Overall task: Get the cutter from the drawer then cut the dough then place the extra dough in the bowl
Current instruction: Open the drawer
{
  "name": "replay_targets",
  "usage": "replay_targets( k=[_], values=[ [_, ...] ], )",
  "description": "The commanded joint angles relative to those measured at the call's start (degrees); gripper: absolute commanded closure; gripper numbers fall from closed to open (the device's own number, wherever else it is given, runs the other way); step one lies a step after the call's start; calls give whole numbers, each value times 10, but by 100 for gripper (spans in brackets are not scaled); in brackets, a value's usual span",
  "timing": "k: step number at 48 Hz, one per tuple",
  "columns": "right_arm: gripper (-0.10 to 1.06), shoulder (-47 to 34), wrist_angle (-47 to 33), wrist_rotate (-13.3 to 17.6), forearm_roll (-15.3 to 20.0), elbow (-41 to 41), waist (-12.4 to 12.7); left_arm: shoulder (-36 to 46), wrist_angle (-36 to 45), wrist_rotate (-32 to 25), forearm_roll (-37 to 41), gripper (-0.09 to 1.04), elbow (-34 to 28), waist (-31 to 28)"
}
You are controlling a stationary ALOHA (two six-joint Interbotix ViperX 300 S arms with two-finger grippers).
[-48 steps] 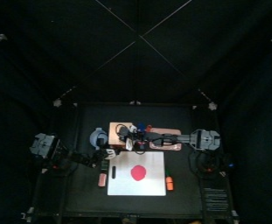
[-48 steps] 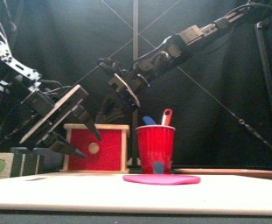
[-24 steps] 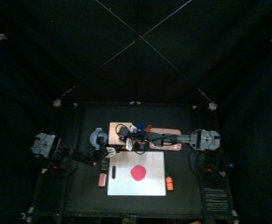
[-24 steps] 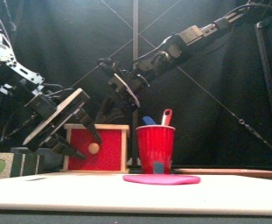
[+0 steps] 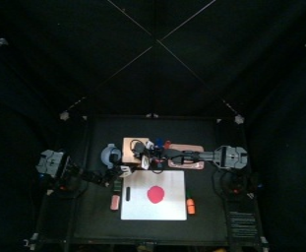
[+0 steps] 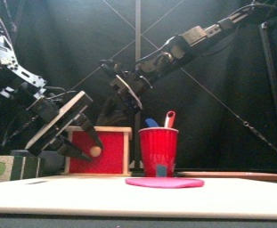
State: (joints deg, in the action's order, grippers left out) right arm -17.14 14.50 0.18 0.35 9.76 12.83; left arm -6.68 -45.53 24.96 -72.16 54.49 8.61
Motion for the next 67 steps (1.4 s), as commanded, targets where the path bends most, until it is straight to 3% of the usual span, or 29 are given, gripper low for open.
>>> replay_targets(
  k=[1,24,67],
  values=[
    [94,5,4,2,0,-2,-1,2,-2,-2,0,21,-6,-4],
    [94,3,6,2,0,-3,-1,3,3,-2,-1,38,-2,1],
    [94,1,7,3,0,-2,0,9,18,-2,-5,38,3,57]
  ],
)
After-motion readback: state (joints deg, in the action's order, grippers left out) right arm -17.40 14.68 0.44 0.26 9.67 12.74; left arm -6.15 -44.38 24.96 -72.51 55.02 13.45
